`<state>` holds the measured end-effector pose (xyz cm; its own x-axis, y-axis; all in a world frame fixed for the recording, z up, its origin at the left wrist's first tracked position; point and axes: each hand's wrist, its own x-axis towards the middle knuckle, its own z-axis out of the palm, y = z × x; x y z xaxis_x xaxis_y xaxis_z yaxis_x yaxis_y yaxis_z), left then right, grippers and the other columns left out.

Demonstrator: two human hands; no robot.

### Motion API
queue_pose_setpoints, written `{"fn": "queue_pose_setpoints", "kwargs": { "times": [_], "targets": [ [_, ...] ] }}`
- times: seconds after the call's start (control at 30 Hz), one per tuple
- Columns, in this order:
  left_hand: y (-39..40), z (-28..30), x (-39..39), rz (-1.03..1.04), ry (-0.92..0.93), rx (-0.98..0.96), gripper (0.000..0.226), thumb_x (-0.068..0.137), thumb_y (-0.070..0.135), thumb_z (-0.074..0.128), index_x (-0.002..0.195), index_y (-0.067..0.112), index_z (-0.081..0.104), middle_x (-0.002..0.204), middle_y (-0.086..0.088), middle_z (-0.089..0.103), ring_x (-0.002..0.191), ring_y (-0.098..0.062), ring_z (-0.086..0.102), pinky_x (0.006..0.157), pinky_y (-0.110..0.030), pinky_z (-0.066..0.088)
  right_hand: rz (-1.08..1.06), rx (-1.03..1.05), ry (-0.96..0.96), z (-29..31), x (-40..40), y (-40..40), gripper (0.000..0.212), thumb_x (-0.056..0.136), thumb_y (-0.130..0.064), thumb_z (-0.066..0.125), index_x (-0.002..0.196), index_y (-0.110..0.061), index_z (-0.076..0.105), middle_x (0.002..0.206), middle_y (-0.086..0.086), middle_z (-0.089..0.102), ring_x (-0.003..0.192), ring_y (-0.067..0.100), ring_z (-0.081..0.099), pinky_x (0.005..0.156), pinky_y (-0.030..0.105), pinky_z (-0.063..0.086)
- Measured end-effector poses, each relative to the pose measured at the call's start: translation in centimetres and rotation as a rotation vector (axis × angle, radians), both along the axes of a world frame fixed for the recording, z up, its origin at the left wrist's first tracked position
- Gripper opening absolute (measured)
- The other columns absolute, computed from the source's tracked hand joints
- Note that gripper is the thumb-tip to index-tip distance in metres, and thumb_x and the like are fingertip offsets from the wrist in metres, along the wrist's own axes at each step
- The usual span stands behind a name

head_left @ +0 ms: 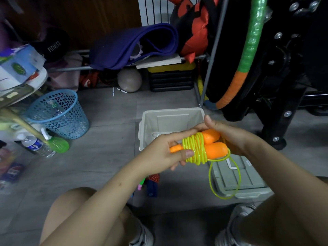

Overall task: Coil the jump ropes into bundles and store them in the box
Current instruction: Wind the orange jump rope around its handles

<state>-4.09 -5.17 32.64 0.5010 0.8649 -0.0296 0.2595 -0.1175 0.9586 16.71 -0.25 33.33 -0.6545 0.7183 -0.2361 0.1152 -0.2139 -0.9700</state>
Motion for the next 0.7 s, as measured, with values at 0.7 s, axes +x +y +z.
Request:
{"fn": "queue_pose_setpoints", "kwargs": {
  "times": [0.7],
  "targets": [
    [1.3, 0.0, -1.9, 0.02, -0.189, -0.192, 0.054, 0.072, 0.038, 0.068, 0.124, 0.031, 0.057, 0.057, -0.007, 0.061, 0.039, -0.012, 0.051, 0.05, -0.033, 0.034, 0.049, -0.272, 0.502, -2.2, -0.1, -1.3, 0.096, 0.057, -0.031, 0.088, 0.132, 0.01, 0.043, 0.137, 0.029, 0.044, 0.128, 0.04, 0.043, 0.11, 0.047, 0.034]
  ]
}}
